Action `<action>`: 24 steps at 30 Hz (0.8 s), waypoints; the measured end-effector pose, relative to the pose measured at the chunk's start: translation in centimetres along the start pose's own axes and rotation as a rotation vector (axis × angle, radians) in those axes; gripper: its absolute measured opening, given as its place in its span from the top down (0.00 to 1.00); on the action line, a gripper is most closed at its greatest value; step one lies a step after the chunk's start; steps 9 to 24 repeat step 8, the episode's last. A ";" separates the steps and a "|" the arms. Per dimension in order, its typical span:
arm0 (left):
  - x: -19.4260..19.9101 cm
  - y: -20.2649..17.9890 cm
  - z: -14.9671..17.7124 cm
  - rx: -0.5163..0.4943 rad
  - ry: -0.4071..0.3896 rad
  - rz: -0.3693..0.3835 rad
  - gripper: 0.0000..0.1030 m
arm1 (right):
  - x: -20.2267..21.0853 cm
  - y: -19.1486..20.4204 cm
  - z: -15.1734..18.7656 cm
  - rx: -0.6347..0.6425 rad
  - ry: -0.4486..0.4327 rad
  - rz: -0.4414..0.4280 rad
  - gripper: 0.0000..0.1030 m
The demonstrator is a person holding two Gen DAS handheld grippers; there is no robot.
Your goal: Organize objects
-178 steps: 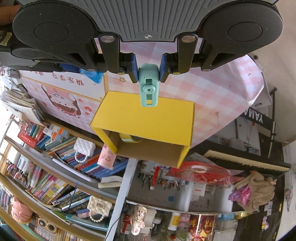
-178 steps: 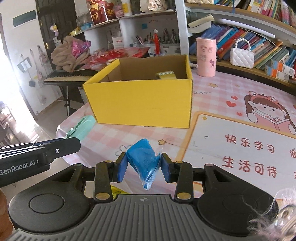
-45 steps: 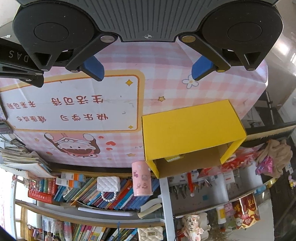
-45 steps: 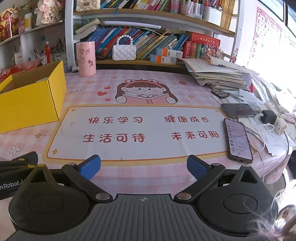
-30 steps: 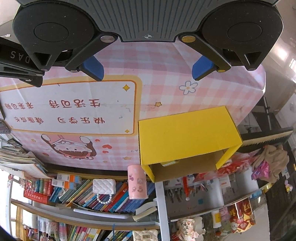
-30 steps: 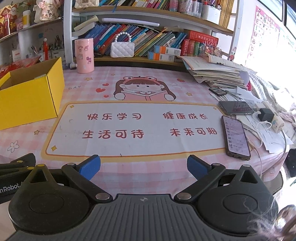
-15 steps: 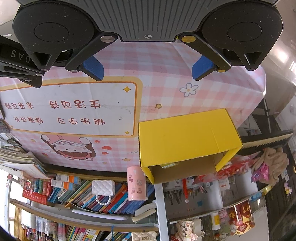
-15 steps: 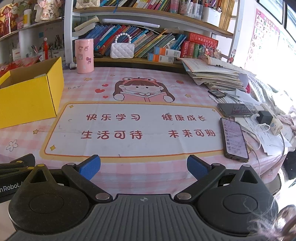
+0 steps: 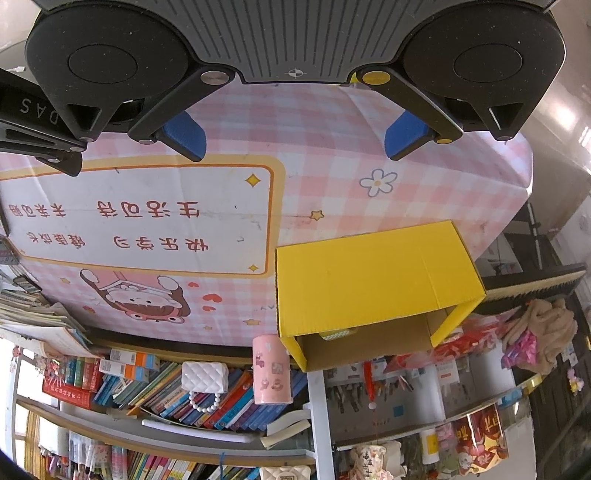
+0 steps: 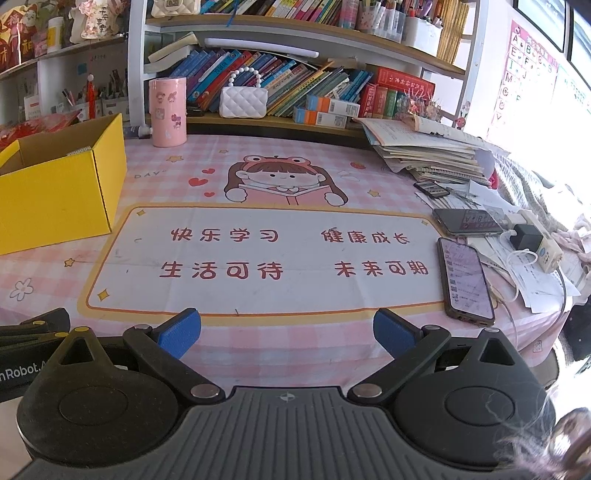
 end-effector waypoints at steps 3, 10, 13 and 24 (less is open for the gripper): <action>-0.1 0.1 0.0 0.000 0.000 -0.001 0.00 | 0.0 0.0 0.0 0.000 0.000 -0.001 0.02; -0.6 0.2 -0.2 0.006 0.003 0.007 0.00 | -0.6 0.0 -0.2 0.008 0.008 -0.005 0.02; -0.6 0.2 -0.2 0.006 0.003 0.007 0.00 | -0.6 0.0 -0.2 0.008 0.008 -0.005 0.02; -0.6 0.2 -0.2 0.006 0.003 0.007 0.00 | -0.6 0.0 -0.2 0.008 0.008 -0.005 0.02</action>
Point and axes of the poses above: each gripper's, at about its wrist camera, not at the fingertips, and x roughly against the way its jaws point, y to its left, z to its underside, the point moved 8 cm from there along -x, roughly the way its jaws point, and after that the axes turned 8 degrees about -x, right-handed, at the moved point
